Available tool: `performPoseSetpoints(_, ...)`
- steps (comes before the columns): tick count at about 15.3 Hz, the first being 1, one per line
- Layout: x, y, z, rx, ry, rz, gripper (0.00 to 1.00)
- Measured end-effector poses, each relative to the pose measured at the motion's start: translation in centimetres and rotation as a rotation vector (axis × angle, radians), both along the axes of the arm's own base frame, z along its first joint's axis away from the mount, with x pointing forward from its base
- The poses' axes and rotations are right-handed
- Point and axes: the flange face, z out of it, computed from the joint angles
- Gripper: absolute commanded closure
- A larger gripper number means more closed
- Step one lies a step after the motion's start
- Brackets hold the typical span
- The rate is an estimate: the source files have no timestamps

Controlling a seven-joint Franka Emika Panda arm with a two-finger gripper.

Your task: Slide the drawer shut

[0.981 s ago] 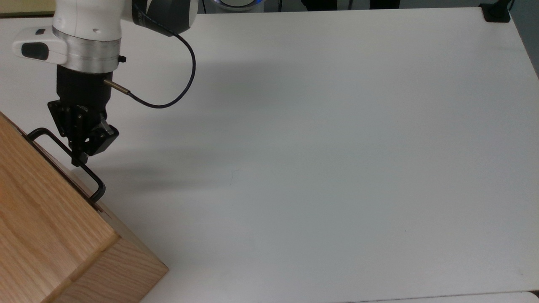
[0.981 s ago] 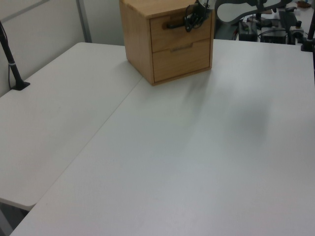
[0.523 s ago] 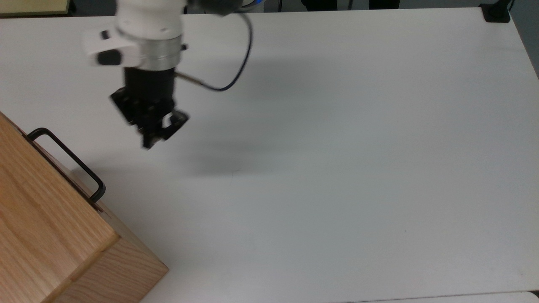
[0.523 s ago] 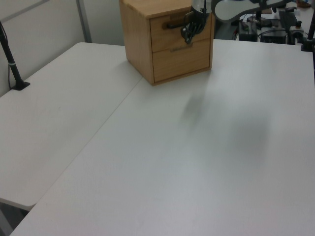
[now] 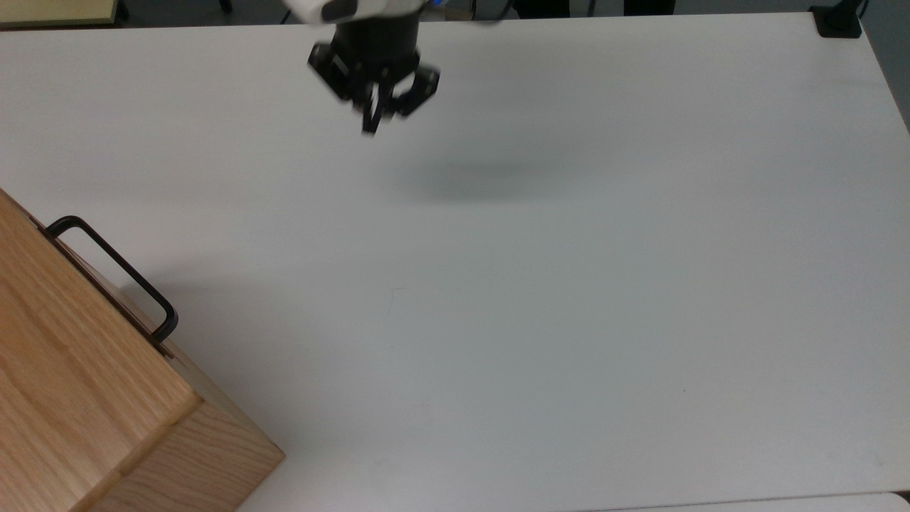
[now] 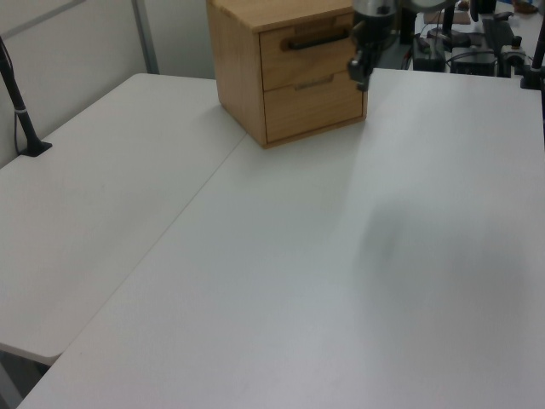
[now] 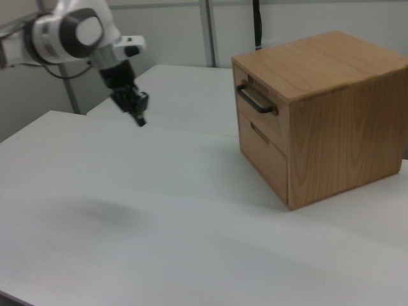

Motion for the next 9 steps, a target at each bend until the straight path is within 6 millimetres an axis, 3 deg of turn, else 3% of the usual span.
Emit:
performPoseSetpoints(2, -2.5, 0.6, 1.1, 0.034, 0.056, 0.043, 1.0)
performPoseSetpoints(3, -3.9, 0.6, 2.0, 0.06, 0.076, 0.062, 0.92)
performPoseSetpoints(5, -5.0, 0.2, 2.6, 0.119, 0.094, 0.103, 0.65)
performPoseSetpoints(6, -5.3, -0.1, 2.6, 0.138, 0.098, 0.115, 0.43)
performPoseSetpoints(7, -5.4, -0.5, 2.7, 0.147, 0.099, 0.121, 0.09)
performPoseSetpoints(8, -5.4, -0.9, 2.6, 0.151, 0.101, 0.124, 0.0)
performPoseSetpoints(9, -5.4, -1.2, 2.5, 0.152, 0.102, 0.121, 0.0)
